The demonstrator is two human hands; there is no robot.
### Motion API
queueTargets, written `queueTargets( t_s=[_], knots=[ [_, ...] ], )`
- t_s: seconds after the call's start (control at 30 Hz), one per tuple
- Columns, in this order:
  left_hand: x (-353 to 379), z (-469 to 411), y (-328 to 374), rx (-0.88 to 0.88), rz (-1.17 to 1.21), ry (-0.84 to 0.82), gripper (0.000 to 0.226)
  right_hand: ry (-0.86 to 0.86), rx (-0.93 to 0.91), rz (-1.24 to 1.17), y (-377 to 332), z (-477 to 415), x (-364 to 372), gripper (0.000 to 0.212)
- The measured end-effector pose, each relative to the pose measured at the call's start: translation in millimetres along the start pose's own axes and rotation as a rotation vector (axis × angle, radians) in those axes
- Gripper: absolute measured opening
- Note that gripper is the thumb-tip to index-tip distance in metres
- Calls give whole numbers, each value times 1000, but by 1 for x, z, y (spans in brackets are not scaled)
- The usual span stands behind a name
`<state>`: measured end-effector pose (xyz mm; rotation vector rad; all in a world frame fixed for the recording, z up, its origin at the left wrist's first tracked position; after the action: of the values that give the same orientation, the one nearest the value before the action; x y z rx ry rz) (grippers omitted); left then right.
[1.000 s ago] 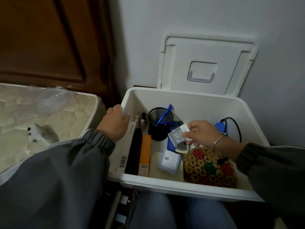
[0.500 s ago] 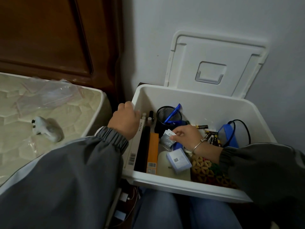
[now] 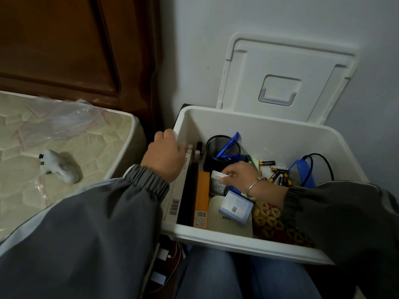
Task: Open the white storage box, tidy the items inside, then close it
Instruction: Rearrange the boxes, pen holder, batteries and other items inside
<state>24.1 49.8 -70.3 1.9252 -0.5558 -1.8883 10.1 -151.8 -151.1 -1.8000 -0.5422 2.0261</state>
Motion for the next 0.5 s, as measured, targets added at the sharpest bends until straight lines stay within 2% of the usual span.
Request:
queueTargets(
  t_s=[0.1,0.3,0.43,0.5],
  knots=[
    [0,1,0,0,8,2,35,39,-23,18,-2,2,4,25],
    [0,1,-1,6,15,16,35,164,14,29,1,5,9,22],
    [1,0,-1,1,16,26,36,148,23,109,4,4,5,26],
    [1,0,-1,2,9,27,36,136,-38,158,-1,7,1,24]
  ],
)
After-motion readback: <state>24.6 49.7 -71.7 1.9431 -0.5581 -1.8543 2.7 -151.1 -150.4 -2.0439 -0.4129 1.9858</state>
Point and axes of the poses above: each hand's wrist, its own z-axis away from the middle knuckle, its own x-axis out of the palm, y = z × x, the point moved 3 cm from there along -z, towards the middle knuckle, and after that the axes turned 4 degrees about y, right-handed, at the moved point
